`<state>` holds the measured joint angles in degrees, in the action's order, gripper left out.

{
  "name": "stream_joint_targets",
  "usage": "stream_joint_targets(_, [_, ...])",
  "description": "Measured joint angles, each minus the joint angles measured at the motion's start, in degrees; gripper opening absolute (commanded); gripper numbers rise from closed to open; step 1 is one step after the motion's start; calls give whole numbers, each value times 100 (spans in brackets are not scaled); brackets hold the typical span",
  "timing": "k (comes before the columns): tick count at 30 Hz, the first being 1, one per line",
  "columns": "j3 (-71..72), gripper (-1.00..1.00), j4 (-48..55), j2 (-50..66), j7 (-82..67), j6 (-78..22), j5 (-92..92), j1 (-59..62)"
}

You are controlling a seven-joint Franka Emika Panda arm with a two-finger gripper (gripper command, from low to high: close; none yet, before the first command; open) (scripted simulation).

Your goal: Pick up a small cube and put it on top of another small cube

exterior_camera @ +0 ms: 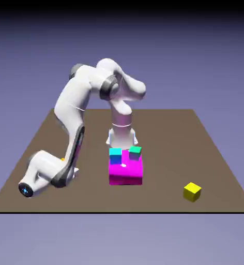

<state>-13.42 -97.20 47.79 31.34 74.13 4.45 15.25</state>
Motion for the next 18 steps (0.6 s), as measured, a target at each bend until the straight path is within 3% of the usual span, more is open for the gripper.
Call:
stream_joint_targets(8, [916, -100, -1073, -1661, 1224, 465, -979, -546])
stream_joint_targets(18, [1428, -100, -3095, -3472, 2623, 973, -3084, -249])
